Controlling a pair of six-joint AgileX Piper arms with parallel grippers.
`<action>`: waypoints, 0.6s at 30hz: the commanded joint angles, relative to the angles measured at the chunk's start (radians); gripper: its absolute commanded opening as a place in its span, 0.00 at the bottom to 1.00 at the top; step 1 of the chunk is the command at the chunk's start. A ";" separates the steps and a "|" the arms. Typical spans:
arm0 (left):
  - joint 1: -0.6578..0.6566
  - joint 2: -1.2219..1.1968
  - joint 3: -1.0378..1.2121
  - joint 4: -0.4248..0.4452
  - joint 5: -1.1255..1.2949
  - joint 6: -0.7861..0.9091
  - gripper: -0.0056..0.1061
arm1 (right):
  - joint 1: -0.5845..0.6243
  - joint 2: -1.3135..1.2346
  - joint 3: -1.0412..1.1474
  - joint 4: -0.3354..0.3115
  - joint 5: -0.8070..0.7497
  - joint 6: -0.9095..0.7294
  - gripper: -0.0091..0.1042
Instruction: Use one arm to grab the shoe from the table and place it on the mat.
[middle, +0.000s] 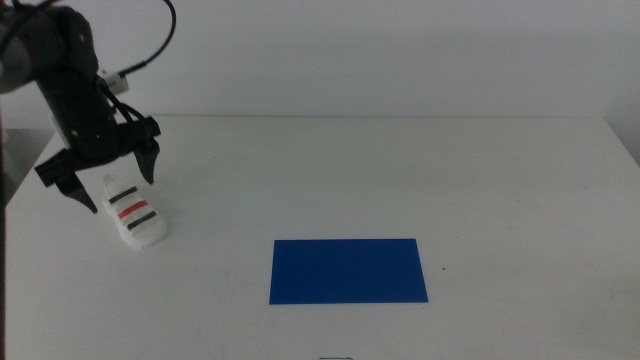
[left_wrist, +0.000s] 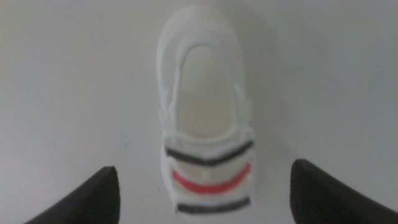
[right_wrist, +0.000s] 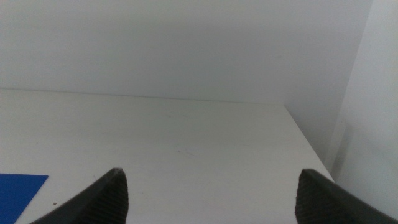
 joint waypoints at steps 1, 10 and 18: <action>-0.003 -0.031 -0.037 -0.004 0.006 -0.011 0.89 | 0.002 -0.019 -0.019 -0.009 -0.076 -0.004 0.91; -0.003 0.036 -0.034 0.023 -0.040 -0.010 0.84 | 0.002 -0.019 -0.019 -0.009 -0.076 -0.004 0.91; -0.003 0.069 -0.036 0.008 -0.055 0.010 0.57 | 0.002 -0.019 -0.019 -0.009 -0.076 -0.004 0.91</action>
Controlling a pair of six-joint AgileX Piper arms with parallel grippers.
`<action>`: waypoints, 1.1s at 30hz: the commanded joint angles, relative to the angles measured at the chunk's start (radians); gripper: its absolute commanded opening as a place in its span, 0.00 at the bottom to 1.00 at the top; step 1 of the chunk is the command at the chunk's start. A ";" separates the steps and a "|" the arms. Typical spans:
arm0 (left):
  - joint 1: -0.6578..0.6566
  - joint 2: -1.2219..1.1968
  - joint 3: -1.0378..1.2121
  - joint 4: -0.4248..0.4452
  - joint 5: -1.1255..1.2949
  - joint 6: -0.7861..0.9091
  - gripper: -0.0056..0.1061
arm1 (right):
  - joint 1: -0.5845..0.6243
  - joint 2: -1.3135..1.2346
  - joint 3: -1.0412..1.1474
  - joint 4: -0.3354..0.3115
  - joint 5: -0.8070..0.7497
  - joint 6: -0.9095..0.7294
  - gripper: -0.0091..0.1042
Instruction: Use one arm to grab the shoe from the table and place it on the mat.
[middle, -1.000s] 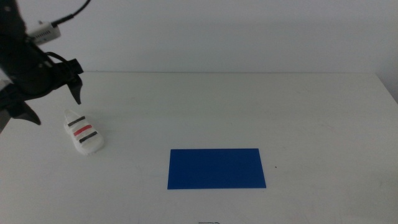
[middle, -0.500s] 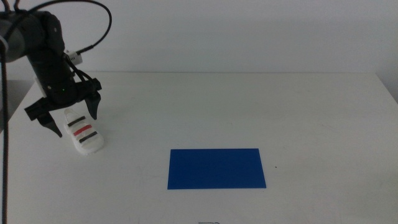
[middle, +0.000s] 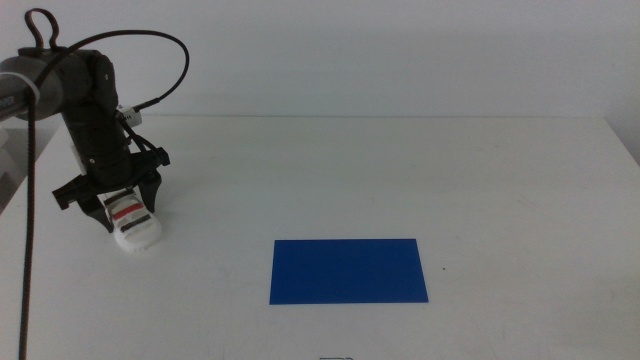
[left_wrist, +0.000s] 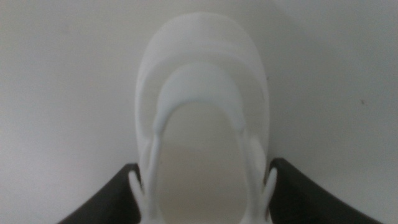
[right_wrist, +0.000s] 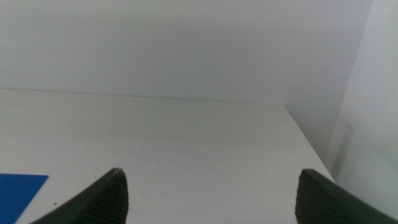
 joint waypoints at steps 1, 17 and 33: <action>-0.003 -0.067 -0.030 -0.009 -0.001 0.007 0.51 | 0.002 -0.019 -0.019 -0.009 -0.076 -0.004 0.91; -0.257 -0.171 -0.037 -0.030 0.153 -0.106 0.07 | 0.002 -0.019 -0.019 -0.009 -0.076 -0.004 0.91; -0.652 -0.146 -0.038 -0.056 0.051 -0.278 0.07 | 0.002 -0.019 -0.019 -0.009 -0.076 -0.004 0.91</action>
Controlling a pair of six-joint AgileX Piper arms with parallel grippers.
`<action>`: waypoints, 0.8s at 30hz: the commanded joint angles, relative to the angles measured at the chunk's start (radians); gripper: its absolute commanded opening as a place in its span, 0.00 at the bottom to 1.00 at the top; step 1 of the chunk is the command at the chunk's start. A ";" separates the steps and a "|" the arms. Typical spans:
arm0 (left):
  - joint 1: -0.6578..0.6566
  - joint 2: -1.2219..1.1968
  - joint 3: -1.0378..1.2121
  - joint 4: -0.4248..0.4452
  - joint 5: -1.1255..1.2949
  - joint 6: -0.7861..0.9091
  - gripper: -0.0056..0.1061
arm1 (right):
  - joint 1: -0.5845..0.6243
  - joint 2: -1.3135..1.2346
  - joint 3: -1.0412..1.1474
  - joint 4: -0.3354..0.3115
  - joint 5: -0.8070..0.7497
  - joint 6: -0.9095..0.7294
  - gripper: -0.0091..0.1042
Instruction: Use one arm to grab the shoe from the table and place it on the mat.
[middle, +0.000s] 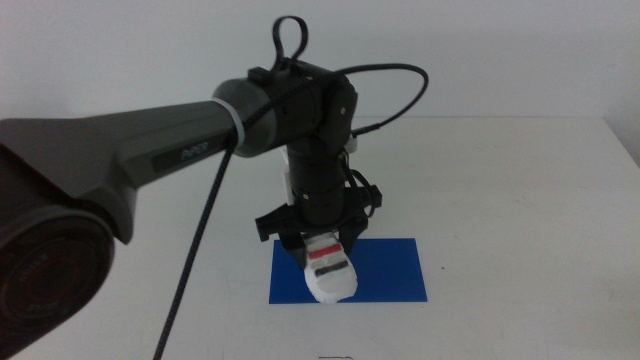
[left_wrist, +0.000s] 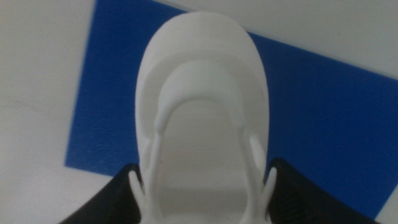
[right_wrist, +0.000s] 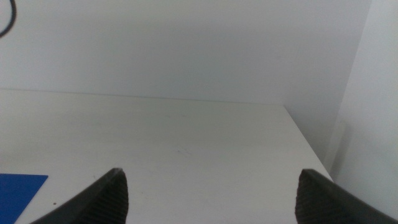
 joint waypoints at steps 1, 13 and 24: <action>-0.012 -0.049 -0.028 0.011 -0.020 0.004 0.07 | 0.002 -0.019 -0.019 -0.009 -0.076 -0.004 0.91; -0.033 -0.048 -0.068 -0.035 -0.053 0.967 0.07 | 0.002 -0.019 -0.019 -0.009 -0.076 -0.004 0.91; -0.071 -0.032 -0.068 -0.071 -0.036 1.727 0.07 | 0.002 -0.019 -0.019 -0.009 -0.076 -0.004 0.91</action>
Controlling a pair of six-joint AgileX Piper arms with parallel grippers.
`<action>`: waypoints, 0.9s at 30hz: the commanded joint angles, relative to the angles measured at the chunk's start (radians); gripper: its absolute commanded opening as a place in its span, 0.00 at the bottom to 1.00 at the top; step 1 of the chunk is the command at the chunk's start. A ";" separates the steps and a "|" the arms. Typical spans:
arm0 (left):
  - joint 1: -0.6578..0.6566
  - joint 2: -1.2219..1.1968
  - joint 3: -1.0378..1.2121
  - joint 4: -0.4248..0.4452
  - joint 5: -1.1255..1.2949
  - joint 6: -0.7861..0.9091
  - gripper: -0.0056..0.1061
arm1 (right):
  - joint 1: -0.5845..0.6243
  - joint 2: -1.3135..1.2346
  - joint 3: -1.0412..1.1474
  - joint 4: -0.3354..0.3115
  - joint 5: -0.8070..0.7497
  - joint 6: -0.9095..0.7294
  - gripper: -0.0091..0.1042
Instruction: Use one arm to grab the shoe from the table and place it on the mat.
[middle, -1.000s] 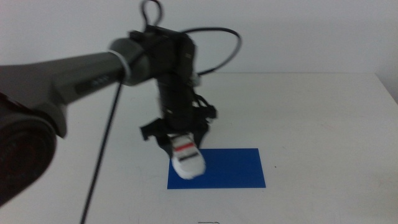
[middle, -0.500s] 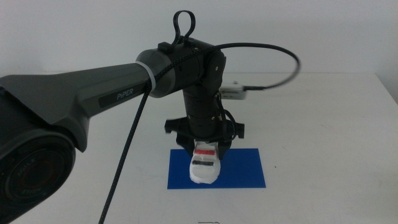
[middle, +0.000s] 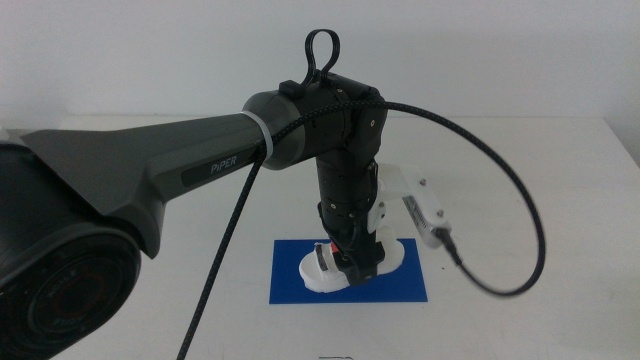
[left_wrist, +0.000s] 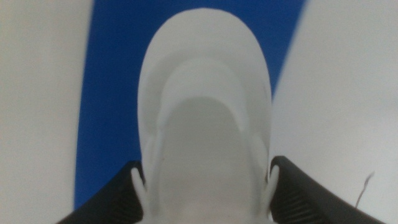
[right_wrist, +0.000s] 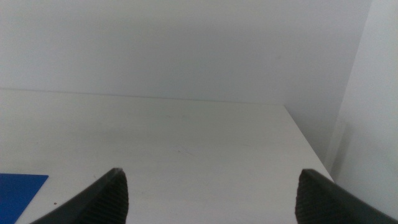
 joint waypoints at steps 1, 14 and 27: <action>-0.005 -0.063 -0.028 -0.052 0.003 0.181 0.07 | 0.002 -0.019 -0.019 -0.009 -0.076 -0.004 0.91; 0.005 -0.045 -0.028 0.032 -0.022 0.265 0.07 | 0.002 -0.019 -0.019 -0.009 -0.076 -0.004 0.91; 0.009 0.004 -0.028 0.040 -0.069 0.387 0.07 | 0.002 -0.019 -0.019 -0.009 -0.076 -0.004 0.91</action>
